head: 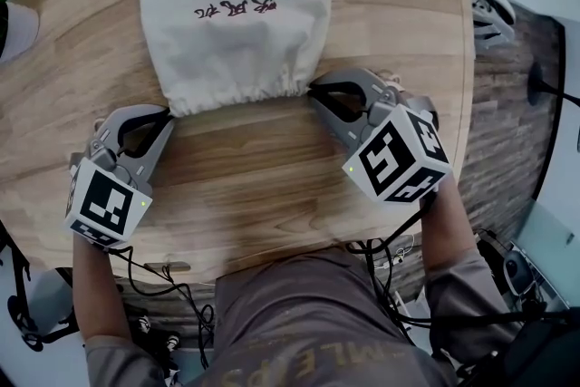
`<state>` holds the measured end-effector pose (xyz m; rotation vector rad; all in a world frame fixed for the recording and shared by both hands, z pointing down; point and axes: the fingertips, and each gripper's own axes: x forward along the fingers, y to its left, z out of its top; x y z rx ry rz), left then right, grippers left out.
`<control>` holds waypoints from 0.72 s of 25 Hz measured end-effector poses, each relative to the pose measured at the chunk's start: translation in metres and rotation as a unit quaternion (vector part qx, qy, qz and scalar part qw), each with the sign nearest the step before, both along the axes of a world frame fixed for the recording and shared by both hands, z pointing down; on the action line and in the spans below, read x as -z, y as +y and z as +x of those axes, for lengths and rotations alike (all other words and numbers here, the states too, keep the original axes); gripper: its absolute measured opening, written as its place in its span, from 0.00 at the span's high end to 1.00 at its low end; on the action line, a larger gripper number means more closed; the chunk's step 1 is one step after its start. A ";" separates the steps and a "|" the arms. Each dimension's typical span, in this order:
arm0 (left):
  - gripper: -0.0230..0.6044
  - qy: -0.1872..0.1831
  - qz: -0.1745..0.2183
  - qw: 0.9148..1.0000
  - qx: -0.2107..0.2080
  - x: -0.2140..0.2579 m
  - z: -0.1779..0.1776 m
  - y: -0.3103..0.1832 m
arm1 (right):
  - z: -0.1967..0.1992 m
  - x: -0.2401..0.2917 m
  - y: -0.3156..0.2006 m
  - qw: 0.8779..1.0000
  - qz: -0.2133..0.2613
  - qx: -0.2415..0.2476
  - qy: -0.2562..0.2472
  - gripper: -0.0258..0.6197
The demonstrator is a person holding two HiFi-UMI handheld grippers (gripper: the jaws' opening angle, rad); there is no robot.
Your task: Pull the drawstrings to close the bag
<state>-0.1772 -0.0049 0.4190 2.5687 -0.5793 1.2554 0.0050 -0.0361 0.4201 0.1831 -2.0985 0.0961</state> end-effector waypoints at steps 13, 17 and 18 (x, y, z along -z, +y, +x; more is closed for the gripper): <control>0.95 -0.042 0.005 0.999 -0.030 0.003 0.005 -0.004 | 0.000 -0.002 0.001 0.998 -0.008 0.004 0.055 0.90; 0.95 -0.069 0.032 0.996 -0.054 0.003 0.002 -0.008 | 0.001 -0.003 0.000 0.999 -0.009 0.017 0.039 0.91; 0.95 -0.068 0.032 0.996 -0.053 0.002 0.001 -0.009 | 0.002 -0.003 -0.001 0.999 -0.008 0.021 0.038 0.91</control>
